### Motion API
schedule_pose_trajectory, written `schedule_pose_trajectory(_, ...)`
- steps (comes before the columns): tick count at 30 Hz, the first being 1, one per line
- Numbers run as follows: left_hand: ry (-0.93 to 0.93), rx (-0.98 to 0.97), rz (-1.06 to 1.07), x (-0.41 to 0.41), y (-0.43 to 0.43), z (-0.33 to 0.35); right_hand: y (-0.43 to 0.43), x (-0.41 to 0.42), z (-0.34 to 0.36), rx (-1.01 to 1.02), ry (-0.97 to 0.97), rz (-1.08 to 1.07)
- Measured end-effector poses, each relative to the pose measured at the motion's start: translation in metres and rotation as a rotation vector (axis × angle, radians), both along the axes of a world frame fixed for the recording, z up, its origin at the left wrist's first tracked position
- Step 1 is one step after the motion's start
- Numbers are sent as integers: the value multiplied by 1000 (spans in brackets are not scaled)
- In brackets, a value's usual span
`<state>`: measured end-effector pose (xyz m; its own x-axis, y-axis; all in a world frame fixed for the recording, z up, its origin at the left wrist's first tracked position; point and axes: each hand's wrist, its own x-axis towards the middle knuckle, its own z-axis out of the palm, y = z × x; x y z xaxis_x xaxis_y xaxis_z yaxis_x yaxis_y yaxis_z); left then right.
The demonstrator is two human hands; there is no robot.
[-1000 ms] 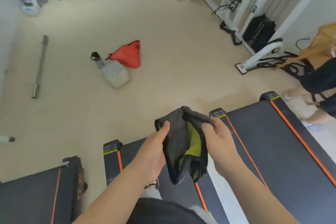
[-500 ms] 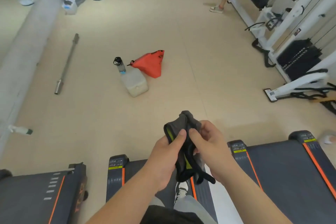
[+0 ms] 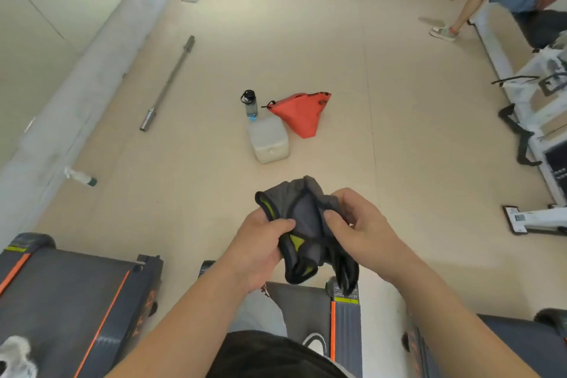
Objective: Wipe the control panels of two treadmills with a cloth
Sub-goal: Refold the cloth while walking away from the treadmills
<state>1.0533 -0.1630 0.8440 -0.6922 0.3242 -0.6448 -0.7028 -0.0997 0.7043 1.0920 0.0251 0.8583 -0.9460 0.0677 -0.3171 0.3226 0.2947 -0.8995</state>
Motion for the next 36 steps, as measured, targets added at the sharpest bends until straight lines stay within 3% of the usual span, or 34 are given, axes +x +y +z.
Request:
schedule_pose_trajectory(5,13,27,46,-76,-16,8,-50,-68,-4,149,-11,121)
schedule_pose_trajectory(9,-46,84,102,-126,-26,7,-68,-116,-13,209,45,53)
schedule_pose_trajectory(12,-17,-51,54,-160,-36,3,-64,-152,-18,102,-65,-75)
schedule_pose_trajectory(16,159,-291,-58,-201,-47,-14,-50,-201,-28,-154,-179,-278)
schedule_pose_trajectory(19,233,-340,-140,-228,-38,-31,-51,-241,-46,-276,-197,-307)
schedule_pose_trajectory(23,181,-193,-195,-272,-5,-78,-54,-305,-98,-360,-208,-345)
schedule_pose_trajectory(27,244,-173,-202,-331,38,-169,-22,-369,-183,-527,-255,-463)
schedule_pose_trajectory(30,266,-100,-180,-377,74,-237,16,-410,-244,-505,-200,-460)
schedule_pose_trajectory(32,215,-59,-222,-403,99,-261,41,-428,-256,-418,-179,-496)
schedule_pose_trajectory(36,123,88,-218,-449,129,-260,74,-461,-251,-448,-146,-542)
